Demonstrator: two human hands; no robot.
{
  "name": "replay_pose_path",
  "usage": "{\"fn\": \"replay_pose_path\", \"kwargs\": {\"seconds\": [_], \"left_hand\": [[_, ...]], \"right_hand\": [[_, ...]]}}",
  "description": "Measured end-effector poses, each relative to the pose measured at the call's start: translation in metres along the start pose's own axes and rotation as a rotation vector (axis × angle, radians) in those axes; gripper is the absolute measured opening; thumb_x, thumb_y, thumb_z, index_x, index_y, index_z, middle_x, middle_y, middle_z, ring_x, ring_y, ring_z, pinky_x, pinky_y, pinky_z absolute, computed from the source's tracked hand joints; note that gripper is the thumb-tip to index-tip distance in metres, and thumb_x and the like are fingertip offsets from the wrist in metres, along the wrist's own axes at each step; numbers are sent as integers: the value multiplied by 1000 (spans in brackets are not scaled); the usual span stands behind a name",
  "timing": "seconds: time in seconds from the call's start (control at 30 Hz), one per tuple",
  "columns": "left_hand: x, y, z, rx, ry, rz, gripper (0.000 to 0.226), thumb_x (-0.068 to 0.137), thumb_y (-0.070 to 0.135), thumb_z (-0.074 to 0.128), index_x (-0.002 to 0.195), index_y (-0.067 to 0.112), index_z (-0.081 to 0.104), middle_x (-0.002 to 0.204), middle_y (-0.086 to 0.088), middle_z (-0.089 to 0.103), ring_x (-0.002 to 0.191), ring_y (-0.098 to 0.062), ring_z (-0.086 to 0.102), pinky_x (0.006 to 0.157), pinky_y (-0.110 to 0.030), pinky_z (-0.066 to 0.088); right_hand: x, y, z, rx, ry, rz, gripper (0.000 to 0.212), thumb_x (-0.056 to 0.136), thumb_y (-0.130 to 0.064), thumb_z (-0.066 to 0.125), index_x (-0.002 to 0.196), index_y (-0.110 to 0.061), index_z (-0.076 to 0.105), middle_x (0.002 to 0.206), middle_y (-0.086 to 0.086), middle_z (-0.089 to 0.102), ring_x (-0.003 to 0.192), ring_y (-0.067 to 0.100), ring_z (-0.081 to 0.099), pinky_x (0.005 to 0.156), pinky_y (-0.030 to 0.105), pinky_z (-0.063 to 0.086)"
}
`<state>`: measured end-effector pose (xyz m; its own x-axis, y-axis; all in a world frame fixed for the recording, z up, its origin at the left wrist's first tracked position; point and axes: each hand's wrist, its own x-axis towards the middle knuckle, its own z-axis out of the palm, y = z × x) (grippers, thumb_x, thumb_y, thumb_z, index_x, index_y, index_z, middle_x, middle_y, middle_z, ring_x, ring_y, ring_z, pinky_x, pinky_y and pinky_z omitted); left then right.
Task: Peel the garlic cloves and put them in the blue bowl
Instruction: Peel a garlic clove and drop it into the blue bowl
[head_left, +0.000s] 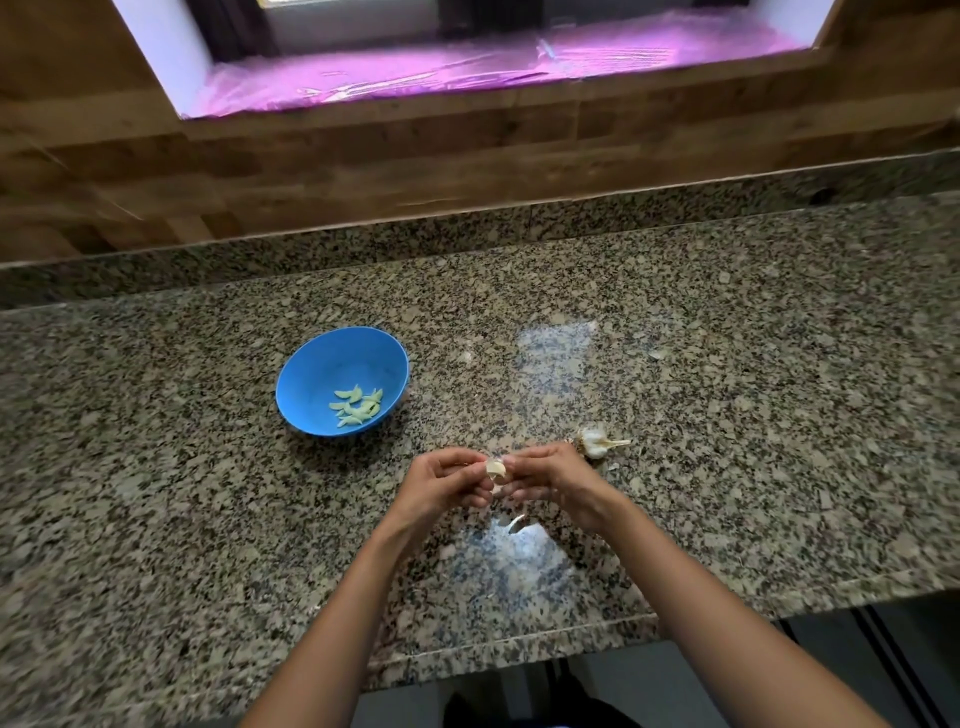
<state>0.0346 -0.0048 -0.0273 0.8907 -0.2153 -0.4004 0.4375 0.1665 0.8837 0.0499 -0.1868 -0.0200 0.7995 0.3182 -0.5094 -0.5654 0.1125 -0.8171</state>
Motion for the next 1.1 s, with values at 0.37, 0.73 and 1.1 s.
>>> {"fn": "replay_pose_path", "kwargs": {"seconds": [0.37,0.73,1.1], "left_hand": [[1,-23,23,328,200,225,18,84,20,67,102,14,69,93,-1,71,88,-15,69,76,-30,58],[4,-20,5,-2,353,75,20,81,4,67,100,5,70,90,-2,72,64,0,64,59,-14,49],[2,-8,-6,290,223,273,16,74,-1,73,87,8,74,85,-3,74,84,-19,70,72,-22,54]], "right_hand": [[4,20,26,129,286,-120,6,80,2,65,78,-3,67,74,10,69,63,16,67,57,19,55],[6,33,15,-436,310,-210,12,87,-19,63,97,-19,69,94,-3,68,78,10,61,75,32,52],[1,15,12,-284,-185,-108,19,93,-18,52,101,-10,67,86,3,72,48,8,49,39,16,36]]}}
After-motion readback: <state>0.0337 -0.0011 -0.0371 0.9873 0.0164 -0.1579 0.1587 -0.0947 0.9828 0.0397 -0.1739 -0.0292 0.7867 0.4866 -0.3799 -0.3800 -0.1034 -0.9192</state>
